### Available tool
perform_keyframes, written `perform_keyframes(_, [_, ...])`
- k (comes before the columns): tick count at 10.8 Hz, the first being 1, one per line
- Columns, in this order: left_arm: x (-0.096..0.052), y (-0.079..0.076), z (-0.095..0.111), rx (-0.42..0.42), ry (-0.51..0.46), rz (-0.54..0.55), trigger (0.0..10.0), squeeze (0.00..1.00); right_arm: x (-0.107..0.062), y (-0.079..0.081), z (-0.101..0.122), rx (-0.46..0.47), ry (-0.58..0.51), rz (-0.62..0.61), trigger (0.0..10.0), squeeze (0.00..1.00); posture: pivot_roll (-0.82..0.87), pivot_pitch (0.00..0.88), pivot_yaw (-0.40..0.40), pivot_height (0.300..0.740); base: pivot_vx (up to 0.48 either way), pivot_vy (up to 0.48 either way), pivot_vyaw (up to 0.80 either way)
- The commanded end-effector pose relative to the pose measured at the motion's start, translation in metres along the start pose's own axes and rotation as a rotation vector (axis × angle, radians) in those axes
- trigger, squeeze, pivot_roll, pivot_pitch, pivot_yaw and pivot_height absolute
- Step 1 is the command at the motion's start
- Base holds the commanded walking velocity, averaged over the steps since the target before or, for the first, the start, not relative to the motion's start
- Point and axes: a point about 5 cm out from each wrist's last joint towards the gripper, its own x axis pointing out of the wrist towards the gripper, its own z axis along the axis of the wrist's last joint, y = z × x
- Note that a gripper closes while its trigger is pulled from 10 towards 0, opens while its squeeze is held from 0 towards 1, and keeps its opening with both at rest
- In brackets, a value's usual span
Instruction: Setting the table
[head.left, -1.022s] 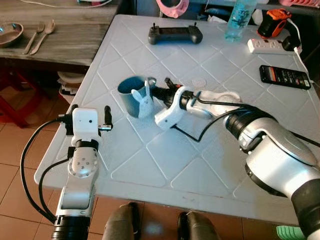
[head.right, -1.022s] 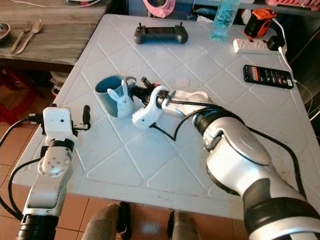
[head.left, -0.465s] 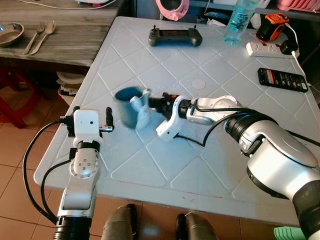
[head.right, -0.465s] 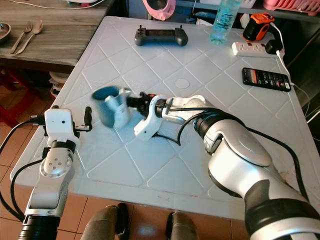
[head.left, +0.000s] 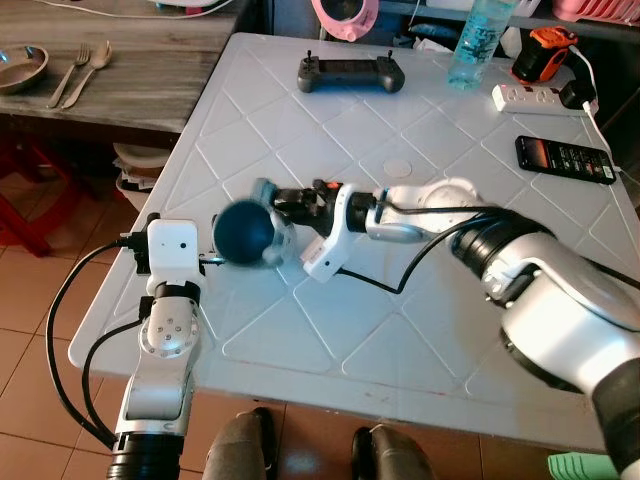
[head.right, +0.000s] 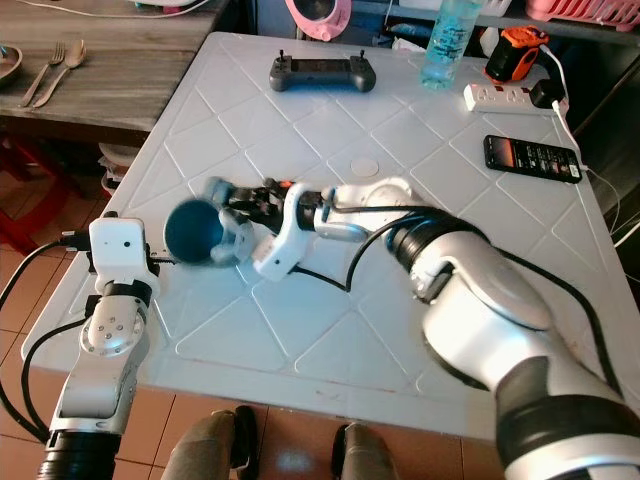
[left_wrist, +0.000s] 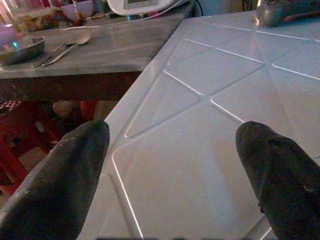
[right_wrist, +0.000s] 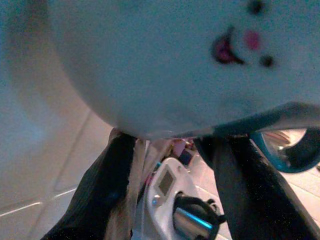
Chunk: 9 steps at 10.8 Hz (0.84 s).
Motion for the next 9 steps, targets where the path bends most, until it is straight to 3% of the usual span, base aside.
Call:
perform_keyframes(1, [-0.001,0.000,-0.003,0.003,0.008,-0.003,10.0,0.00,0.000,-0.014,-0.002,0.007,-0.013,-0.055,10.0,0.00,0.01,0.110,-0.011,0.740,0.000,0.000,0.00])
perform_keyframes(2, [0.001,0.000,-0.002,0.002,0.004,-0.004,10.0,0.00,-0.005,-0.018,-0.003,0.050,-0.006,-0.082,10.0,0.00,0.01,0.110,-0.009,0.740,0.000,0.000,0.00])
perform_keyframes(5, [0.001,0.000,-0.001,0.000,0.003,-0.007,10.0,0.00,-0.017,0.002,-0.002,0.169,0.074,-0.068,10.0,0.00,0.01,0.106,-0.008,0.740,0.000,0.000,0.00])
perform_keyframes(9, [-0.001,0.002,-0.001,-0.007,0.007,0.001,10.0,0.00,-0.025,0.013,0.009,0.436,0.182,-0.245,10.0,0.00,0.03,0.118,-0.010,0.740,0.000,0.000,0.00])
